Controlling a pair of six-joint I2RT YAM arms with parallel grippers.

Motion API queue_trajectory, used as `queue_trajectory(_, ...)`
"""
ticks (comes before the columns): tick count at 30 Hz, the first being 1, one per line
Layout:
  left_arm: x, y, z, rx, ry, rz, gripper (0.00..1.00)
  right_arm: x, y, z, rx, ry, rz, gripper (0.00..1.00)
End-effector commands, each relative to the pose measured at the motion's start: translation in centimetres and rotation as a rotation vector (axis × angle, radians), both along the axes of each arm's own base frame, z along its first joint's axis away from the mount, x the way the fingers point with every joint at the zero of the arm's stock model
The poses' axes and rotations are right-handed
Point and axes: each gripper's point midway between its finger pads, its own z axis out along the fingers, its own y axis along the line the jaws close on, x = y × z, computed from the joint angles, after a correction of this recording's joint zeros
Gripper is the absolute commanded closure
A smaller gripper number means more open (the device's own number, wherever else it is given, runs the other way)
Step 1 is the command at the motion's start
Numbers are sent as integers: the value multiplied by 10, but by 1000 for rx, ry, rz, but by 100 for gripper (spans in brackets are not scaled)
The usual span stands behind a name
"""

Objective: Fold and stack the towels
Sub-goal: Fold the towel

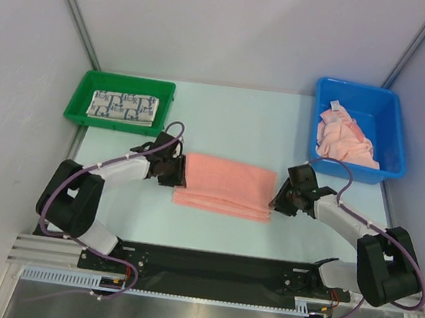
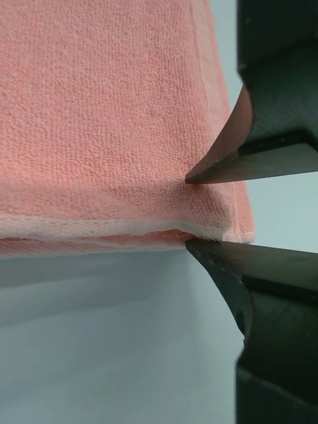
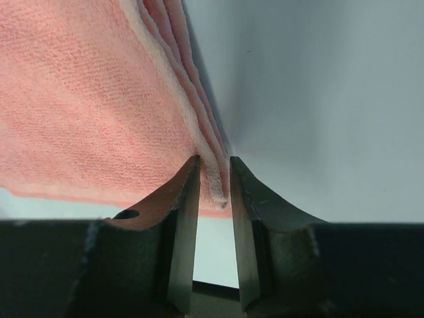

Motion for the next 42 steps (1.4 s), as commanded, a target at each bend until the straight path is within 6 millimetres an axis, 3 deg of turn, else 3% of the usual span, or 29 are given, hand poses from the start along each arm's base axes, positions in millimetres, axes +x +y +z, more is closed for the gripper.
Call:
queue_trajectory(1, 7, -1, -2, -12, -13, 32, 57, 10, 1, 5, 6, -47, -26, 71)
queue_trajectory(5, 6, -2, -8, -17, 0, 37, 66, 11, -4, 3, -18, -54, -43, 81)
queue_trajectory(8, 6, 0, -7, -3, 5, 43, 86, 12, -5, 5, -28, -60, -38, 97)
queue_trajectory(9, 7, 1, -5, 3, 4, 43, 96, 13, -5, 7, -30, -67, -30, 100)
queue_trajectory(10, 7, 2, -2, 9, 2, 41, 100, 14, -6, 10, -35, -71, -28, 100)
queue_trajectory(16, 9, 14, 30, 92, 0, 16, 100, 20, -7, 34, -54, -108, -4, 100)
queue_trajectory(21, 6, 10, 49, 71, -3, -18, 100, 23, -4, 55, -36, -137, 13, 100)
queue_trajectory(26, -2, 3, 34, 33, 34, -37, 98, 16, -3, 44, -19, -106, -5, 97)
queue_trajectory(30, -8, -3, 23, -8, 53, -47, 100, 6, 0, 30, 1, -68, -15, 72)
queue_trajectory(42, -14, -2, 8, -1, 77, -51, 100, 0, 16, 18, 6, -69, -17, 65)
